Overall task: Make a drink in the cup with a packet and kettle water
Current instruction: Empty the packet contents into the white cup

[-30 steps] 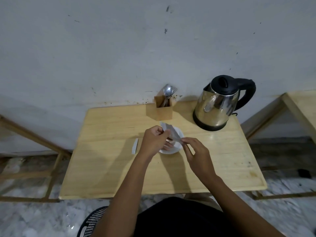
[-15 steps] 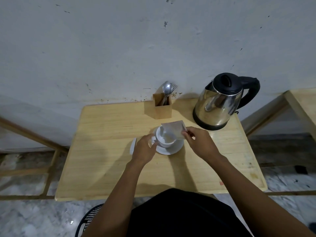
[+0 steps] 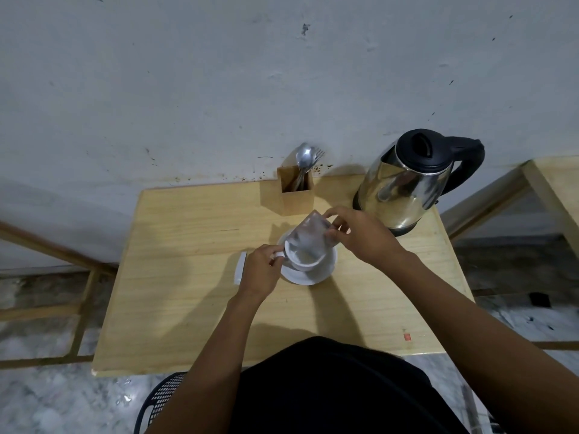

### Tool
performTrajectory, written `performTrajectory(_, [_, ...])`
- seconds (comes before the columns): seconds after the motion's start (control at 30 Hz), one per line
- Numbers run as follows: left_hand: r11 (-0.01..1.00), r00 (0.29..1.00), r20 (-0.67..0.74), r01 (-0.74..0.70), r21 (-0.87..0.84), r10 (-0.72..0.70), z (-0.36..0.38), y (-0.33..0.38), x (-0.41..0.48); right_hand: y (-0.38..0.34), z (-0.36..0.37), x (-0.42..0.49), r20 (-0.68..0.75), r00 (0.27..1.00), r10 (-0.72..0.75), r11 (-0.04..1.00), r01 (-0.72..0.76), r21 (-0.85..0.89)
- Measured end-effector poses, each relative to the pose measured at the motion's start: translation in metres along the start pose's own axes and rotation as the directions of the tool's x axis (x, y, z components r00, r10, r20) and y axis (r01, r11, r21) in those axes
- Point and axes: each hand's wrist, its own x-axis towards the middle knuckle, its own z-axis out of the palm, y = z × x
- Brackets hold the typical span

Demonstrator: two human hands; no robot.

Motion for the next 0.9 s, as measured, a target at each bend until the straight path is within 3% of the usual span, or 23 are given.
performTrajectory(0.23, [0.999,1.000,0.015,0.004,-0.043,-0.003,-0.001,-0.002,0.001,0.001,0.004,0.004,-0.116,0.990,-0.078,0.997,0.076,-0.021])
performTrajectory(0.4, [0.992,0.997,0.080,0.032,-0.121,-0.022,-0.007,0.004,0.002,0.001,0.006,0.006,-0.197,0.965,-0.174,0.975,0.141,-0.175])
performTrajectory(0.6, [0.988,0.988,-0.009,-0.152,-0.024,0.152,-0.010,0.012,0.014,-0.005,0.012,0.003,-0.209,0.944,-0.255,0.944,0.196,-0.266])
performTrajectory(0.73, [0.986,0.988,-0.057,-0.149,-0.077,0.145,-0.011,0.016,0.017,-0.006,0.007,0.005,-0.235,0.957,-0.168,0.979,0.133,-0.155])
performTrajectory(0.9, [0.981,0.985,-0.095,-0.155,-0.118,0.145,-0.006,0.015,0.017,-0.002,0.004,0.003,-0.173,0.984,-0.033,0.989,0.007,-0.145])
